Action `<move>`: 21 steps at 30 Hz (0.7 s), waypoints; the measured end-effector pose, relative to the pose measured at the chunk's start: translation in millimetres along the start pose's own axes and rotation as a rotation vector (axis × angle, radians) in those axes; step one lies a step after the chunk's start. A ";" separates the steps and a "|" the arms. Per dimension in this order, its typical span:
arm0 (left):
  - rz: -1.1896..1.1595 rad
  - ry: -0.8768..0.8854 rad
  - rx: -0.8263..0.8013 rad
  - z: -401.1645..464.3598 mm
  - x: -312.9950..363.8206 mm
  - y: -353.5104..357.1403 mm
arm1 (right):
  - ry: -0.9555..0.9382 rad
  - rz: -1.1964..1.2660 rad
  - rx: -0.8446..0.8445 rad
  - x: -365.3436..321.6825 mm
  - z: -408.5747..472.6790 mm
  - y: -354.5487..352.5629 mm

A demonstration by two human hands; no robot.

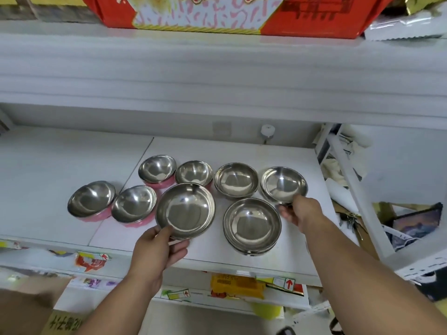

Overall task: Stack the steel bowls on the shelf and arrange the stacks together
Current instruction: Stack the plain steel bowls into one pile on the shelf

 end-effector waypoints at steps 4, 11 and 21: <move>0.066 0.049 -0.010 -1.1 14.1 11.9 | -0.014 -0.036 0.028 -0.2 1.6 -4.0; 0.215 0.062 -0.116 3.0 33.4 44.5 | -0.198 0.071 0.066 -27.6 -44.1 -29.7; 0.518 0.051 -0.329 19.5 33.5 88.5 | -0.330 0.066 0.004 -34.1 -142.5 -29.2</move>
Point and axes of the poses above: each hand's wrist, its own z-axis towards the middle knuckle, its own y-axis out of the palm, x = y × z, the point moved 2 cm from there along z, towards the middle knuckle, and after that the axes turned 11 degrees about -x, right-handed, at the moved point
